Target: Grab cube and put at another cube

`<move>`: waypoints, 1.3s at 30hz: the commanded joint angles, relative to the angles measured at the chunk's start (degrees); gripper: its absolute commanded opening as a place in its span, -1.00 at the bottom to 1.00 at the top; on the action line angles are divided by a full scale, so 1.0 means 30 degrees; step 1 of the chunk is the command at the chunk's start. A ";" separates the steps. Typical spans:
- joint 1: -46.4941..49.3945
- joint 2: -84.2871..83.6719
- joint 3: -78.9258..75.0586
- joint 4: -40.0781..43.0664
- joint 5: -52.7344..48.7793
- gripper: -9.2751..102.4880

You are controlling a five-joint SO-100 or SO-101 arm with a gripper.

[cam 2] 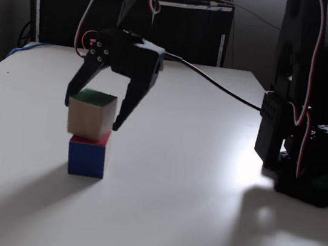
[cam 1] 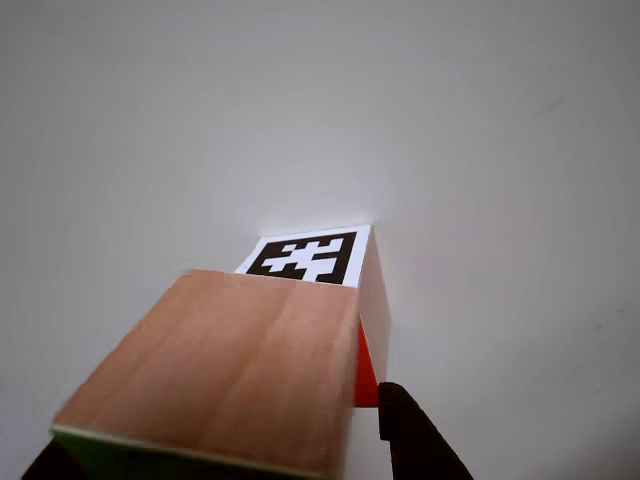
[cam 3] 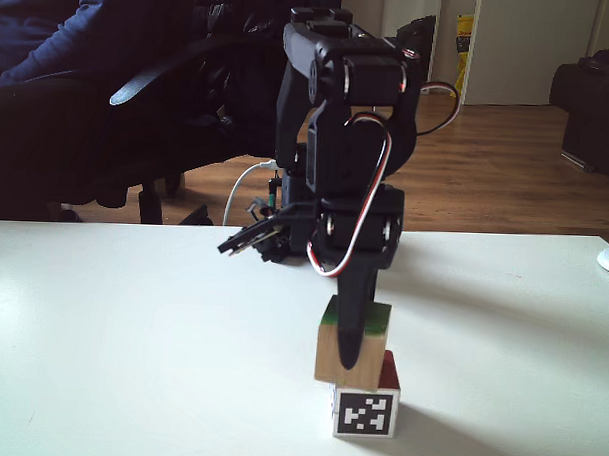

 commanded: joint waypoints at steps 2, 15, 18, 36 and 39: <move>0.0293 0.0381 -0.0674 0.0146 0.0088 -0.11; 0.0322 0.1143 -0.0703 0.0967 0.0322 -0.06; 0.0117 0.1816 -0.0703 0.1494 0.0410 -0.06; -0.1523 1.3887 0.6475 0.0791 -0.0703 -0.07; -0.1523 1.8896 1.1104 -0.1670 -0.2051 -0.10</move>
